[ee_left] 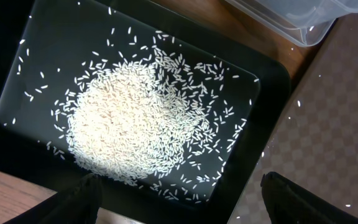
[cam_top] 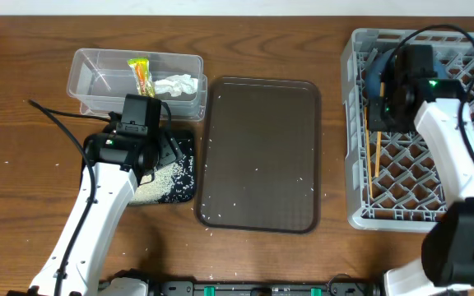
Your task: Sort waste into correct bins and load items into the dishwasher rack
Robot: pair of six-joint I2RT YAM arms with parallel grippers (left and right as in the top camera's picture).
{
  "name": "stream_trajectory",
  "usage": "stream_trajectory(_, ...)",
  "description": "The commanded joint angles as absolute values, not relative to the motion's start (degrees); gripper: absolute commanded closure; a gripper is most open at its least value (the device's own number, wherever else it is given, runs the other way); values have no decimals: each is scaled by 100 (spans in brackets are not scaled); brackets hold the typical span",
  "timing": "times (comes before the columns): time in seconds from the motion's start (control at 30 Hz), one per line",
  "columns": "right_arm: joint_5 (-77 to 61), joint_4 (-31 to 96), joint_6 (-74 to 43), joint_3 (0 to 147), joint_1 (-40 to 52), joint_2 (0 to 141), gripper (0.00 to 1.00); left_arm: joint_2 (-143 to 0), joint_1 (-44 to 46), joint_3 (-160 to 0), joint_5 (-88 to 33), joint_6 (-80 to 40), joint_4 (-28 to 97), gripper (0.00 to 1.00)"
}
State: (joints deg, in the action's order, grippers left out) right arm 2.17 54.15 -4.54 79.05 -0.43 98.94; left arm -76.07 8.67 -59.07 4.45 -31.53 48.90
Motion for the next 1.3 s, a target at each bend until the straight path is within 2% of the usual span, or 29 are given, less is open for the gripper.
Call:
stream_trajectory(0.0,255,5378,-353,7894,-25,10053,90,-7636,832,-5948,447,-3181,4901,15)
stream_trajectory(0.07,255,5328,-353,7896,-25,10057,71,-7636,832,-5948,447,-3181,4901,15)
stream_trajectory(0.1,252,5304,-355,7898,-25,10033,67,-7636,832,-5948,447,-3181,4901,15)
stream_trajectory(0.27,250,5249,-633,7907,-78,9769,62,-7634,832,-5948,447,-3177,4875,14)
stream_trajectory(0.33,180,5131,-792,7907,-154,9620,47,-7616,832,-5955,213,-2875,4716,11)
stream_trajectory(0.37,78,5043,-827,7907,-200,9555,34,-7609,834,-5968,-1,-2593,4589,10)
stream_trajectory(0.4,-84,4928,-827,7907,-261,9491,28,-7607,834,-5988,-242,-2307,4445,10)
stream_trajectory(0.47,-510,4685,-755,7907,-399,9415,23,-7607,849,-6005,-467,-1984,4222,7)
stream_trajectory(0.57,-1247,4628,-228,7907,-607,9408,2,-7623,847,-6005,-624,-1737,4167,5)
stream_trajectory(0.8,-1391,5074,-338,7902,-1031,9332,1,-7638,843,-5999,-607,-1398,5297,3)
stream_trajectory(0.93,-1293,5260,-336,7795,-1129,9091,1,-7459,849,-5876,-596,-1396,5546,3)
stream_trajectory(1.07,-1111,4748,-338,7172,-1120,8449,1,-6823,906,-5461,-552,-1396,5216,3)
stream_trajectory(1.27,-950,3052,-333,5258,-1118,6554,1,-5039,1354,-4368,-141,-1402,4244,3)
